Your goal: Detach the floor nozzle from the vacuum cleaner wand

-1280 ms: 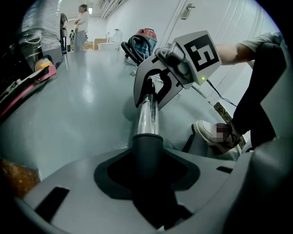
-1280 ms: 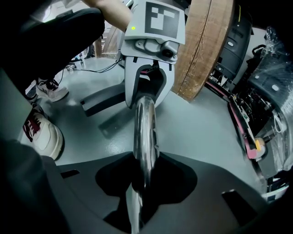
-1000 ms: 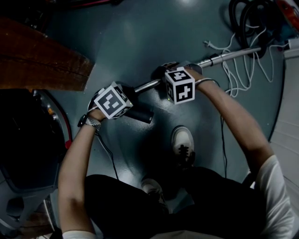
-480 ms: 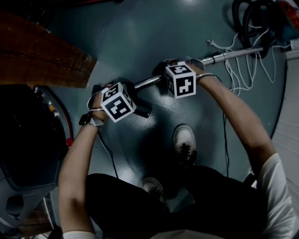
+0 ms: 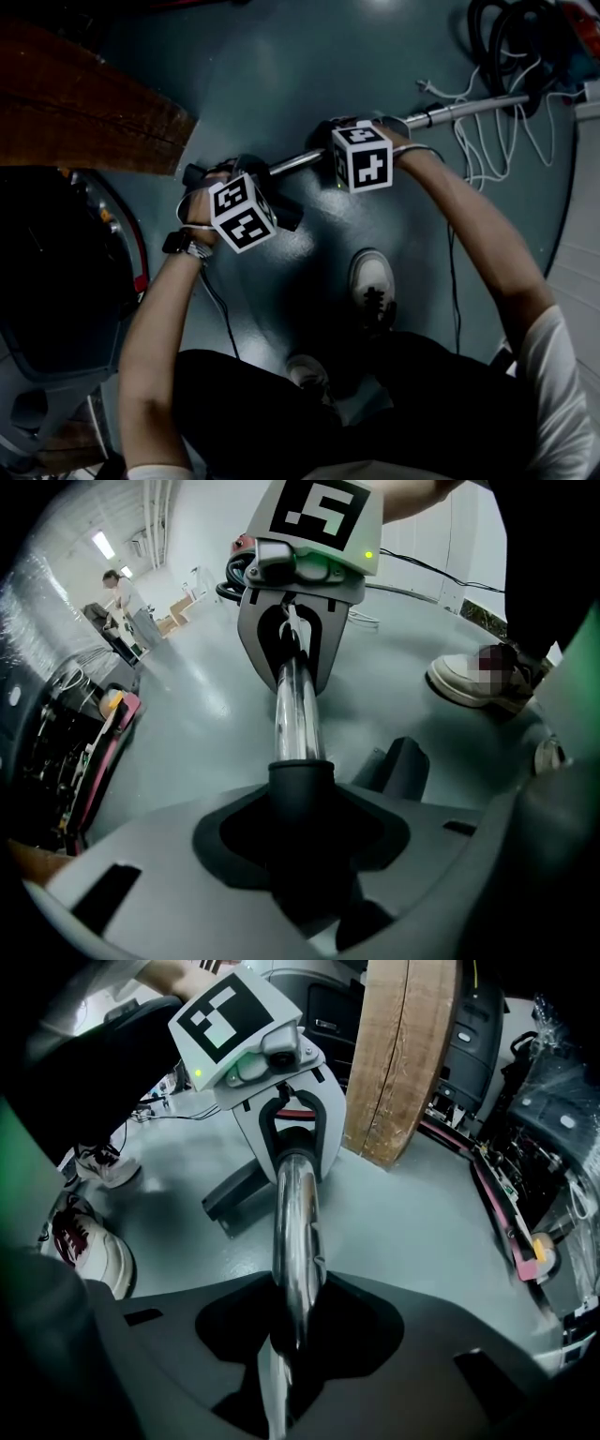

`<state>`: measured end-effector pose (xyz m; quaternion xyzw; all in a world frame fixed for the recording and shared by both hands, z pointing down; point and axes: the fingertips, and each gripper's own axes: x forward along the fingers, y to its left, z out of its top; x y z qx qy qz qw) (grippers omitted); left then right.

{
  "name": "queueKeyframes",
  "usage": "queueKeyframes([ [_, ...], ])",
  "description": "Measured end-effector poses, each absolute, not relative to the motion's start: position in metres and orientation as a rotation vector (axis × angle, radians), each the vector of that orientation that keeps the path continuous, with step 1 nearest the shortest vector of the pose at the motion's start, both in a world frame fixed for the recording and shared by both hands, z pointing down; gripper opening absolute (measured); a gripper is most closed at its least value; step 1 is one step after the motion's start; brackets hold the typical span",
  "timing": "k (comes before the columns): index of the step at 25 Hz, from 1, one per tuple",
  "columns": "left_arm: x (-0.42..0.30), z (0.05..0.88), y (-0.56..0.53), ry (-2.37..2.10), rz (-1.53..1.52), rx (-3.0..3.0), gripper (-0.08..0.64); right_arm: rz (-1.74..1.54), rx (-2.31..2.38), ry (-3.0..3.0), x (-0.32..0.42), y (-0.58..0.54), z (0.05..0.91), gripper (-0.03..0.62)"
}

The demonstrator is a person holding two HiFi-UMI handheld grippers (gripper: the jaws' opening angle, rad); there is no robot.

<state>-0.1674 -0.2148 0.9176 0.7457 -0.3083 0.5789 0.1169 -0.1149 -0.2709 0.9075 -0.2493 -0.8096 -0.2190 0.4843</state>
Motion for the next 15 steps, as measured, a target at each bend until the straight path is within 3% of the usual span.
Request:
queueKeyframes([
  [15,-0.16,0.924,-0.202,-0.785,1.404,2.043,0.164,-0.596,-0.618,-1.953,-0.113,-0.266,0.914,0.14],
])
